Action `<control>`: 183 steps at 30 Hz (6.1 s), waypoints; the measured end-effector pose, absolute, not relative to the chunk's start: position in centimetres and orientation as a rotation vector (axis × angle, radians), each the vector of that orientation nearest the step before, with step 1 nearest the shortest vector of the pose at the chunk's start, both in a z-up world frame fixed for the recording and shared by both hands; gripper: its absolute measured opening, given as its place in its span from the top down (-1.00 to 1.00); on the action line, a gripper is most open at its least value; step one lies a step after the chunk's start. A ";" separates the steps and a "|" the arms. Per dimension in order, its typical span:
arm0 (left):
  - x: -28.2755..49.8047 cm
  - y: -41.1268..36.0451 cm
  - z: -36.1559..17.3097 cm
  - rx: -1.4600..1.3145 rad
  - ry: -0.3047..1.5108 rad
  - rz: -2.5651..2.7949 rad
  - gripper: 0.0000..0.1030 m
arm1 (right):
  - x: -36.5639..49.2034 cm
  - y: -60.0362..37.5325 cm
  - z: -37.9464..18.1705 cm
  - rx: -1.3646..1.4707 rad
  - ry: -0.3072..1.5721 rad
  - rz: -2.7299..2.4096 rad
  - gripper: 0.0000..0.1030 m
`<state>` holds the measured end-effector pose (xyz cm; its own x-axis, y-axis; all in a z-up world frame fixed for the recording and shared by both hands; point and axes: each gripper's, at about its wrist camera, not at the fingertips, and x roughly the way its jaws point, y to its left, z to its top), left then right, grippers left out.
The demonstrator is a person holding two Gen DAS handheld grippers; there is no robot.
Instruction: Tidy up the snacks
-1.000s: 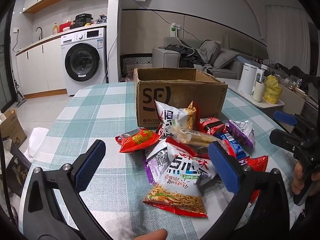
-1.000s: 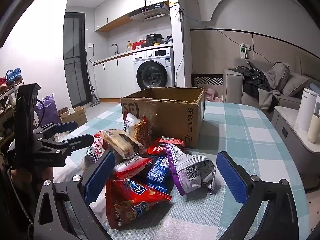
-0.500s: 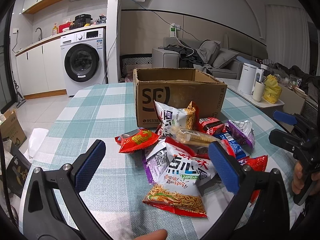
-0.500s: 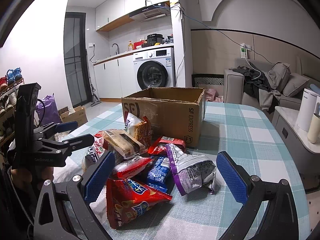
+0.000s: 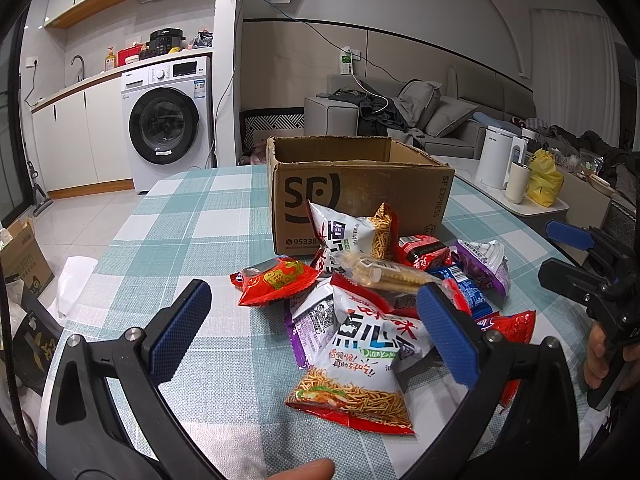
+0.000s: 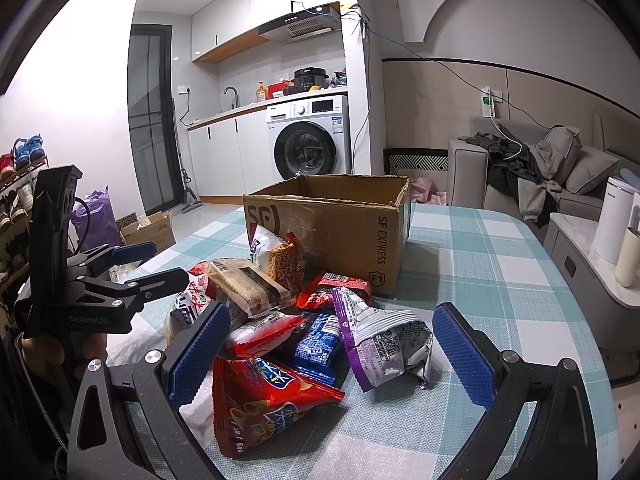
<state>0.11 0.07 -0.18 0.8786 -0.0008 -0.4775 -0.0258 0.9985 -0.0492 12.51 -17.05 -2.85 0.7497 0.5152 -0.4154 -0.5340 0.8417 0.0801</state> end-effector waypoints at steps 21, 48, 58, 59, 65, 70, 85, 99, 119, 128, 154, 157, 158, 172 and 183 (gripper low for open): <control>0.1 0.1 -0.2 -0.053 0.497 0.013 -0.99 | 12.4 -17.1 -2.5 -0.039 0.446 0.564 -1.00; 0.1 -1.3 -0.3 -0.009 0.559 -0.044 -0.99 | 13.2 -17.4 -3.0 -0.022 0.567 0.508 -1.00; 0.7 -1.5 -1.5 -0.004 0.648 -0.091 -0.99 | 12.6 -15.9 -4.4 -0.019 0.704 0.601 -1.00; 0.8 -1.5 -1.7 -0.003 0.657 -0.093 -0.99 | 12.6 -15.8 -4.6 -0.019 0.716 0.613 -1.00; 1.5 -2.5 -2.6 0.034 0.709 -0.108 -0.95 | 12.9 -14.8 -5.9 -0.022 0.787 0.643 -0.99; 2.4 -2.9 -3.2 0.056 0.750 -0.112 -0.92 | 13.6 -14.3 -6.4 -0.033 0.828 0.643 -0.97; 4.3 -2.7 -4.7 0.039 0.851 -0.148 -0.45 | 15.4 -13.3 -7.9 -0.039 0.920 0.637 -0.77; 4.2 -1.5 -4.7 -0.015 0.840 -0.169 -0.04 | 15.1 -12.9 -7.9 -0.067 0.912 0.634 -0.51; 2.3 -1.9 -2.8 -0.032 0.768 -0.175 0.07 | 14.0 -15.1 -7.1 -0.012 0.865 0.650 0.10; 1.3 -2.2 -1.4 -0.031 0.729 -0.165 0.08 | 12.6 -16.2 -6.3 0.003 0.830 0.672 0.14; 0.7 -0.8 5.9 -0.058 0.574 -0.100 0.09 | 13.0 -17.9 2.1 0.074 0.565 0.664 0.15; 1.1 -0.7 6.7 -0.062 0.561 -0.095 0.09 | 13.6 -17.8 2.7 0.085 0.550 0.662 0.15; 1.3 -0.5 7.0 -0.066 0.556 -0.091 0.09 | 13.9 -17.8 2.9 0.091 0.547 0.660 0.15; 5.0 1.0 9.7 -0.079 0.510 -0.058 0.09 | 17.3 -17.7 5.7 0.132 0.504 0.616 0.15; 8.8 1.8 10.8 -0.081 0.498 -0.050 0.09 | 20.5 -17.0 6.3 0.149 0.509 0.609 0.15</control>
